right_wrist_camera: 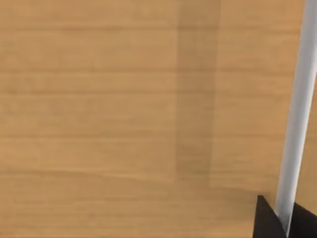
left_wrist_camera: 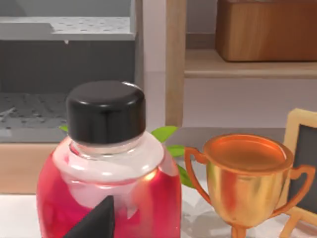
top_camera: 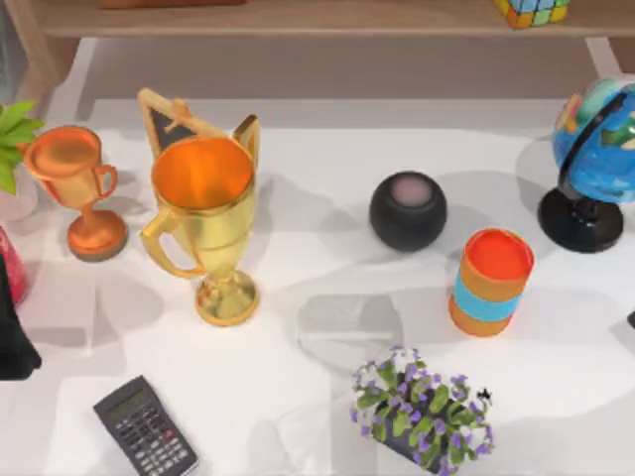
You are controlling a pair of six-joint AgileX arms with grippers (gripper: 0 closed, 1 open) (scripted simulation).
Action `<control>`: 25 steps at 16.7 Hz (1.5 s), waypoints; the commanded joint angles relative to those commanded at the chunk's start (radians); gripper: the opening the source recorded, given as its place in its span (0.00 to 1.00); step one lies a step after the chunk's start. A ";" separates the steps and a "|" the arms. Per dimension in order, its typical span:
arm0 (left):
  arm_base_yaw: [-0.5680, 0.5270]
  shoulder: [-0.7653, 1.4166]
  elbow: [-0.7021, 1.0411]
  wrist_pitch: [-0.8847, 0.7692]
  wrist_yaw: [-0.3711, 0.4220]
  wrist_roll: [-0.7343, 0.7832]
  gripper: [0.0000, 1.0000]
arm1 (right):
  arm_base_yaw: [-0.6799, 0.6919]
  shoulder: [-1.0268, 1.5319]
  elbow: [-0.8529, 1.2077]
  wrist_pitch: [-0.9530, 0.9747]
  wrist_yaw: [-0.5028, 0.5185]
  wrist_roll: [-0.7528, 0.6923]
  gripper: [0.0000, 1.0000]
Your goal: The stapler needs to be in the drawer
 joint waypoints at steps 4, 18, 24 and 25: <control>0.000 0.000 0.000 0.000 0.000 0.000 1.00 | -0.017 -0.030 -0.063 0.040 -0.017 0.000 0.00; 0.000 0.000 0.000 0.000 0.000 0.000 1.00 | -0.103 -0.127 -0.302 0.183 -0.105 0.002 0.00; 0.000 0.000 0.000 0.000 0.000 0.000 1.00 | -0.123 -0.131 -0.334 0.203 -0.122 0.004 0.00; 0.000 0.000 0.000 0.000 0.000 0.000 1.00 | -0.139 -0.140 -0.362 0.221 -0.138 0.004 0.00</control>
